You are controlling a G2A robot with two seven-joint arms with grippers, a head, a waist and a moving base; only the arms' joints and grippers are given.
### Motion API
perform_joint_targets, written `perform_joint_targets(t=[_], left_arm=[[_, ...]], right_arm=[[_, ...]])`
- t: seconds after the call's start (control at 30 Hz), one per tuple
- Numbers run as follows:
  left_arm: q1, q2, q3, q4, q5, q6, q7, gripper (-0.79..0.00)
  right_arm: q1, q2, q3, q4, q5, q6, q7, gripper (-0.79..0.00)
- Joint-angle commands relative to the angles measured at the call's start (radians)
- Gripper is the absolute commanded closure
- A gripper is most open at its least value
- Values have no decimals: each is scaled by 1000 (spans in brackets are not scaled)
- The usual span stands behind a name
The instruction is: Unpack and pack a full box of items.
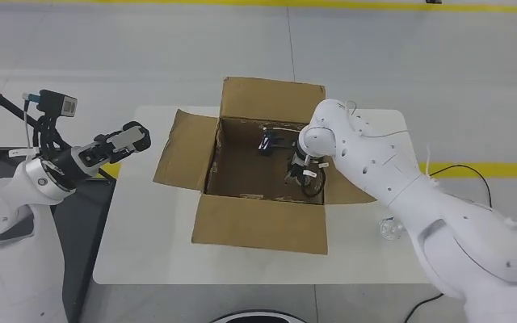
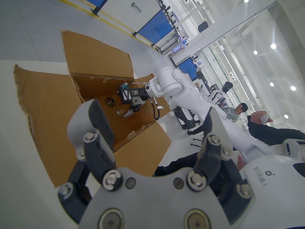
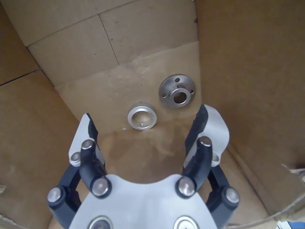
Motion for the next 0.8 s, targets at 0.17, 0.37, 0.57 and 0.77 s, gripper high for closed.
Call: perform_joint_targets(t=[0.17, 0.37, 0.57, 0.77], left_arm=[[0, 0, 0, 0, 0, 0, 0, -785], [0, 0, 0, 0, 0, 0, 0, -785], [0, 0, 0, 0, 0, 0, 0, -785], [0, 0, 0, 0, 0, 0, 0, -785]], right_arm=[[-10, -31, 0, 54, -28, -13, -22, -656], [-16, -60, -4, 96, -68, -12, -39, -659], [-22, -88, -3, 140, -97, -7, -62, -622], [-23, -111, 5, 186, -113, -9, -77, -406]])
